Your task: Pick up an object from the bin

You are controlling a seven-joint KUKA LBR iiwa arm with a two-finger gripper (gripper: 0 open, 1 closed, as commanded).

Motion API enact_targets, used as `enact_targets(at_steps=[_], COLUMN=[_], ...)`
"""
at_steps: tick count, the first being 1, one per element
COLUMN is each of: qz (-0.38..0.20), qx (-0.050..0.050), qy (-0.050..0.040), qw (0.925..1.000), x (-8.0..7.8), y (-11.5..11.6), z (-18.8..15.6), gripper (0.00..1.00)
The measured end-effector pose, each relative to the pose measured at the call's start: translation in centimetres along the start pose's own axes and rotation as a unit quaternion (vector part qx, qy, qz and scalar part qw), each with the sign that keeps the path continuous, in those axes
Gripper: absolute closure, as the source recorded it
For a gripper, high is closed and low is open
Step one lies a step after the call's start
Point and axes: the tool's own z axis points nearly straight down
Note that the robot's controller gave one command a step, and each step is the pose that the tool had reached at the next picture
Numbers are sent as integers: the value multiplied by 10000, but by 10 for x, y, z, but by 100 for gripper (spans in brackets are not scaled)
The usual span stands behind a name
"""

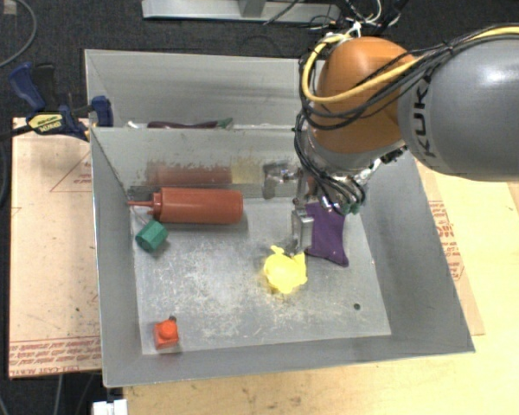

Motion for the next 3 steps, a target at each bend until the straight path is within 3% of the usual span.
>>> enact_targets(at_steps=[1,2,3], qz=[-115,327,103], qx=[-13,-18,5], qy=[75,68,45], qw=[9999,9994,9999], x=[21,22,27], y=[-29,-65,-71], z=[55,88,99], gripper=[0,0,0])
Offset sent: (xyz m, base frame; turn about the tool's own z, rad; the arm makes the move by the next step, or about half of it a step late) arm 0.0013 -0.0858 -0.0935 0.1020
